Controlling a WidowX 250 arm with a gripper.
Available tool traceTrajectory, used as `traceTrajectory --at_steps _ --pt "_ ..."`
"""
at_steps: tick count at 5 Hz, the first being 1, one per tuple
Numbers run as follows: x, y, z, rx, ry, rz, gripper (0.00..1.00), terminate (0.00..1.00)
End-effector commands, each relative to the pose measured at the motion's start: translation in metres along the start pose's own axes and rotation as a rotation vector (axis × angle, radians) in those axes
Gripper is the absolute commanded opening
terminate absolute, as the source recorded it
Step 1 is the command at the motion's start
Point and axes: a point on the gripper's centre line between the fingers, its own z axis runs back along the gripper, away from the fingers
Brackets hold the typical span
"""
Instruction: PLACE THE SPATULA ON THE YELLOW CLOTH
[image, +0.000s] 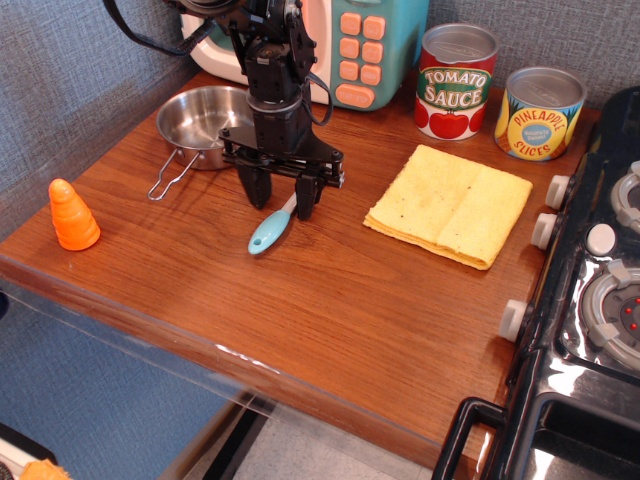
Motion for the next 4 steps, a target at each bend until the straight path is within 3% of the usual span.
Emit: traceTrajectory --at_steps 1,2,3,4 --pt "-0.015 -0.011 -0.008 0.006 0.037 -0.014 0.0 0.0" --pt "-0.014 -0.012 0.0 -0.015 0.024 0.01 0.0 0.0" --pt "-0.005 -0.02 0.037 -0.003 -0.053 0.028 0.0 0.0" --pt "0.014 -0.054 0.072 0.003 -0.099 -0.038 0.0 0.0"
